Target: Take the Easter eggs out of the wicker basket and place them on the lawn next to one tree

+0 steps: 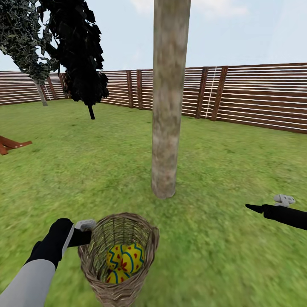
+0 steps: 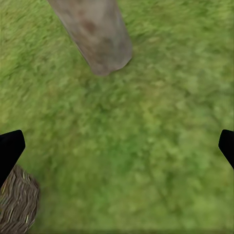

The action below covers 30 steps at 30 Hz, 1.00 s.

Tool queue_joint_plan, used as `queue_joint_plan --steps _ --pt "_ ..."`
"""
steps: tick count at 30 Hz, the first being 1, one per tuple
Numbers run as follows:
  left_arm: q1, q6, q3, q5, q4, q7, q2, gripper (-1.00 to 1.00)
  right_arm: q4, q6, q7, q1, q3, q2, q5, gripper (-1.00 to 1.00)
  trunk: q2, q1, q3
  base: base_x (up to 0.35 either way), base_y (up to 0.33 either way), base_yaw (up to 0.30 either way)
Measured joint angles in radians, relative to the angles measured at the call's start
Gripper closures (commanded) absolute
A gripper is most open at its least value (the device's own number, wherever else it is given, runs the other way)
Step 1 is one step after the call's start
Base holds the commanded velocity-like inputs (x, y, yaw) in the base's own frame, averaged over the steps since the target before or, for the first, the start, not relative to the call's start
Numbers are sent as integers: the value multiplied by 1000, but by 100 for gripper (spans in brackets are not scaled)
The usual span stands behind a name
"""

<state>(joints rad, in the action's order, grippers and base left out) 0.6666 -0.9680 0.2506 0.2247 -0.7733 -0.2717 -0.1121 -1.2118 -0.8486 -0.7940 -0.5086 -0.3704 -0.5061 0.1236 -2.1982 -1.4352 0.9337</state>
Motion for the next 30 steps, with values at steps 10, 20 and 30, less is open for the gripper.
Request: queue_joint_plan --steps 10,20,30 --pt "0 0 0 0 0 0 0 100 0 0 0 0 0 0 0 -100 -56 -31 25 0 0 0" --pt "0 -1 0 -3 0 0 0 100 -3 0 -2 0 0 0 0 -100 -126 -69 56 0 0 0" --pt "1 -6 -1 -40 -32 0 -1 100 -2 0 0 0 0 0 0 -100 -196 -107 87 0 0 0"
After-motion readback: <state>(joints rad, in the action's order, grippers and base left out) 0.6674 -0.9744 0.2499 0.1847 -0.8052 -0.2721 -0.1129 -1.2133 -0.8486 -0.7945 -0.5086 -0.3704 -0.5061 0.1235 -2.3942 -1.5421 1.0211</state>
